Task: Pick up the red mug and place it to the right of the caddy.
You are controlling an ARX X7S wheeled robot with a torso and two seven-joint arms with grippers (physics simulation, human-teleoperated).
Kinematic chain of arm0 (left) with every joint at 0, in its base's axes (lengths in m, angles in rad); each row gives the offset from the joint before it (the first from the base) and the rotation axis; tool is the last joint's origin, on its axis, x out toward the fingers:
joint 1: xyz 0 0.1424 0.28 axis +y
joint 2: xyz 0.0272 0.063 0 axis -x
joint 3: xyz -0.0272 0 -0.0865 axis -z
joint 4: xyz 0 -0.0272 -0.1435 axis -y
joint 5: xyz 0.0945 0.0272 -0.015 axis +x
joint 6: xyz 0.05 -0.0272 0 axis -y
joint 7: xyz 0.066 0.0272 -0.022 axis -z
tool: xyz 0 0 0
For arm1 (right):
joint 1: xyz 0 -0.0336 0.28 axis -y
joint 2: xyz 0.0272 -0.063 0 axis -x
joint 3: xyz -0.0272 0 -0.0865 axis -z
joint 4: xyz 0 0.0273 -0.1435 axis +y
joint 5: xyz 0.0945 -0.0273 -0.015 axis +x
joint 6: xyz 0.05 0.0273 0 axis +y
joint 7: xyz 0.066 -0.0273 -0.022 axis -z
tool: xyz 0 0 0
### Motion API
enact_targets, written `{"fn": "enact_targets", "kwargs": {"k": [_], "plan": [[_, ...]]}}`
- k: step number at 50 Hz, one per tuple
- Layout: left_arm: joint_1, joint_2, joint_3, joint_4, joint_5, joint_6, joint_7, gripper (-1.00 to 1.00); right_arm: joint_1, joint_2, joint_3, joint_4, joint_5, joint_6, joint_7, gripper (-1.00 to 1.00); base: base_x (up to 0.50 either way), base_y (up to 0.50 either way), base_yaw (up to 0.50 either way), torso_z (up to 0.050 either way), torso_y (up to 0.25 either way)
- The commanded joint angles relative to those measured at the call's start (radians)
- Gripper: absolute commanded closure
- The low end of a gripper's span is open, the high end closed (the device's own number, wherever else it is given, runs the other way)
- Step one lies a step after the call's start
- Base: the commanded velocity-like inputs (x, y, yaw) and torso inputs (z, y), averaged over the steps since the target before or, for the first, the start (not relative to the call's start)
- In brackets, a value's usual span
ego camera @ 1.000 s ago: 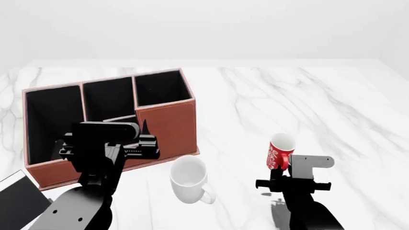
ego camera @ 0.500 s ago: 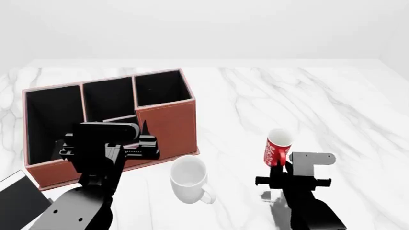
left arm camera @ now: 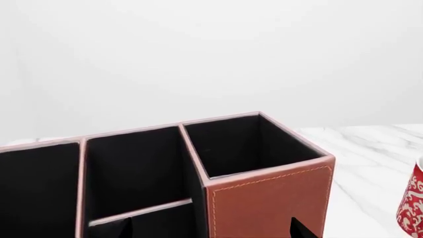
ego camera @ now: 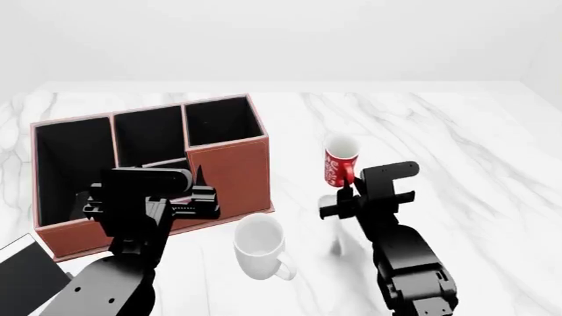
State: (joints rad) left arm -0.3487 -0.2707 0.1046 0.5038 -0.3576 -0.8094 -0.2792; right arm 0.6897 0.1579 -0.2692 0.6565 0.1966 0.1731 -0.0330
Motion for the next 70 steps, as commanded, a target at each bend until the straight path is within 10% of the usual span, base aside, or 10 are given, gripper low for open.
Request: {"fn": "enact_targets", "kwargs": {"k": [1, 70], "plan": [[0.000, -0.002, 0.002, -0.006, -0.004, 0.006, -0.002, -1.00, 0.290, -0.133, -0.047, 0.593, -0.036, -0.277, -0.120, 1.00, 0.00, 0.00, 0.00, 0.000, 0.000], [0.018, -0.019, 0.010, -0.043, -0.027, 0.051, -0.013, -1.00, 0.328, -0.157, -0.272, 0.652, 0.174, -0.063, -0.124, 1.00, 0.00, 0.00, 0.00, 0.000, 0.001]]}}
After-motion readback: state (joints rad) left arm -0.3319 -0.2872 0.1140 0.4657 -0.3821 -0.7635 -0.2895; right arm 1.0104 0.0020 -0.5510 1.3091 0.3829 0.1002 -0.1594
